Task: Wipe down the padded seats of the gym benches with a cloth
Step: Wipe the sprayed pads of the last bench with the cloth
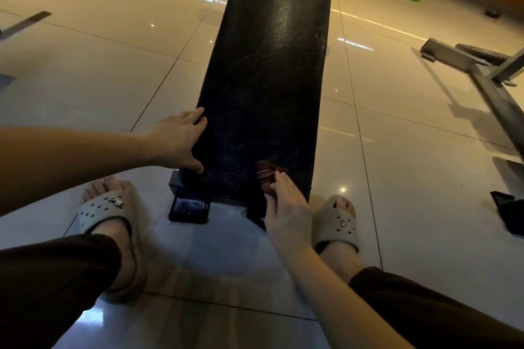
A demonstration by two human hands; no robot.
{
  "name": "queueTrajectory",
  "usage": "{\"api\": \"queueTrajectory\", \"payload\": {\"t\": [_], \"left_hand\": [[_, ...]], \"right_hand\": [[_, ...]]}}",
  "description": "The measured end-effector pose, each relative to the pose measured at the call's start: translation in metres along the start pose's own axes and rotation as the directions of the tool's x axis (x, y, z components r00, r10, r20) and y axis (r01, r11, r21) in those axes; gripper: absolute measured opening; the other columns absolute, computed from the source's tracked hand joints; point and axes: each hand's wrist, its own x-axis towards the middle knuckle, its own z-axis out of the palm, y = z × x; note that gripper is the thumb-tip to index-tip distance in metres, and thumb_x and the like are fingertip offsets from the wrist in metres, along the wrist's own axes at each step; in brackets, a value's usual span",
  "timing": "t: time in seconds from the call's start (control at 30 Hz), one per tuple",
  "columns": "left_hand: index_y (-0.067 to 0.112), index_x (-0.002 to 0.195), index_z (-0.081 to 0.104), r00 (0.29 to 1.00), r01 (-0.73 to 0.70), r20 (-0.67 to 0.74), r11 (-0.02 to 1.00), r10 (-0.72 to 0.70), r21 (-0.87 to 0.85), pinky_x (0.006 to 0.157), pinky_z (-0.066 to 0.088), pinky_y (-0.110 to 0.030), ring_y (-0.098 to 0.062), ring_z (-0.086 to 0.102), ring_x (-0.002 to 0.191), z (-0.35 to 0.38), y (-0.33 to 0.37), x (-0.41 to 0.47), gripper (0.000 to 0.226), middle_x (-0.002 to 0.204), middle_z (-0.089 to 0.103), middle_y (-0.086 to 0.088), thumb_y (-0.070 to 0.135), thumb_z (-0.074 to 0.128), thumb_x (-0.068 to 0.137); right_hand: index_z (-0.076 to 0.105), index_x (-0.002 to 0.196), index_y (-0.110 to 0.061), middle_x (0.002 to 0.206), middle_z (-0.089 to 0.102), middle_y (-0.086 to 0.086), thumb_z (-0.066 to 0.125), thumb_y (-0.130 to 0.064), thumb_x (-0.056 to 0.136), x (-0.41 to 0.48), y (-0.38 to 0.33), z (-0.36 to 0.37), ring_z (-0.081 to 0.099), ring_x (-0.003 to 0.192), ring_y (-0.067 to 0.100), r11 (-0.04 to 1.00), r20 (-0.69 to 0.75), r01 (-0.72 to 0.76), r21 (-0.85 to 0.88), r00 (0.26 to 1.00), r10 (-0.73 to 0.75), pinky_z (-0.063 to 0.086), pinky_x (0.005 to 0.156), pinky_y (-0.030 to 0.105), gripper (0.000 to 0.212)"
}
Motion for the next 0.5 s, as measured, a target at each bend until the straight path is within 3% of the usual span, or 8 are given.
{"api": "queueTrajectory", "payload": {"t": [0.13, 0.2, 0.27, 0.37, 0.5], "left_hand": [[0.007, 0.161, 0.006, 1.0, 0.007, 0.006, 1.0, -0.007, 0.0, 0.123, 0.022, -0.04, -0.03, 0.01, 0.154, 0.0, 0.002, 0.0, 0.128, 0.169, -0.005, -0.011, 0.07, 0.075, 0.074], [0.007, 0.161, 0.006, 1.0, 0.004, 0.007, 1.0, -0.004, 0.01, 0.123, 0.022, -0.039, -0.03, 0.01, 0.154, 0.0, 0.002, 0.001, 0.128, 0.169, -0.005, -0.012, 0.071, 0.075, 0.074], [0.007, 0.161, 0.006, 1.0, 0.002, 0.002, 1.0, -0.002, 0.008, 0.122, 0.023, -0.039, -0.029, 0.01, 0.155, 0.0, 0.0, 0.002, 0.129, 0.169, -0.005, -0.011, 0.073, 0.074, 0.073], [0.008, 0.161, 0.005, 1.0, 0.002, -0.005, 1.0, -0.002, -0.005, 0.122, 0.023, -0.038, -0.029, 0.01, 0.155, 0.002, -0.002, 0.002, 0.13, 0.17, -0.006, -0.01, 0.073, 0.074, 0.072], [0.008, 0.161, 0.004, 1.0, -0.003, -0.001, 1.0, 0.003, -0.013, 0.123, 0.021, -0.038, -0.028, 0.007, 0.155, 0.005, -0.003, 0.004, 0.128, 0.169, -0.007, -0.01, 0.071, 0.074, 0.074]], "right_hand": [[0.066, 0.128, -0.002, 0.134, 0.066, 0.014, 0.074, -0.014, 0.089, -0.007, -0.007, 0.007, 0.059, 0.13, 0.025, 0.985, 0.03, 0.168, -0.051, 0.986, -0.166, 0.048, 0.109, 0.039, 0.042], [0.068, 0.119, -0.005, 0.135, 0.065, 0.014, 0.068, -0.011, 0.09, 0.0, 0.011, -0.011, 0.058, 0.132, 0.026, 0.913, 0.147, 0.384, -0.136, 0.92, -0.364, 0.05, 0.108, 0.04, 0.03], [0.069, 0.117, -0.007, 0.135, 0.065, 0.013, 0.06, -0.008, 0.089, 0.007, 0.039, -0.035, 0.059, 0.13, 0.027, 0.863, 0.204, 0.457, -0.214, 0.885, -0.419, 0.051, 0.106, 0.042, 0.029], [0.07, 0.113, -0.01, 0.13, 0.069, 0.01, 0.077, -0.009, 0.084, 0.007, 0.055, -0.052, 0.063, 0.126, 0.024, 0.912, 0.08, 0.243, -0.33, 0.97, -0.23, 0.053, 0.099, 0.037, 0.03], [0.068, 0.12, -0.006, 0.134, 0.066, 0.013, 0.073, -0.012, 0.089, 0.0, 0.024, -0.009, 0.058, 0.132, 0.027, 0.964, 0.003, 0.124, -0.234, 0.992, -0.127, 0.044, 0.109, 0.039, 0.032]]}}
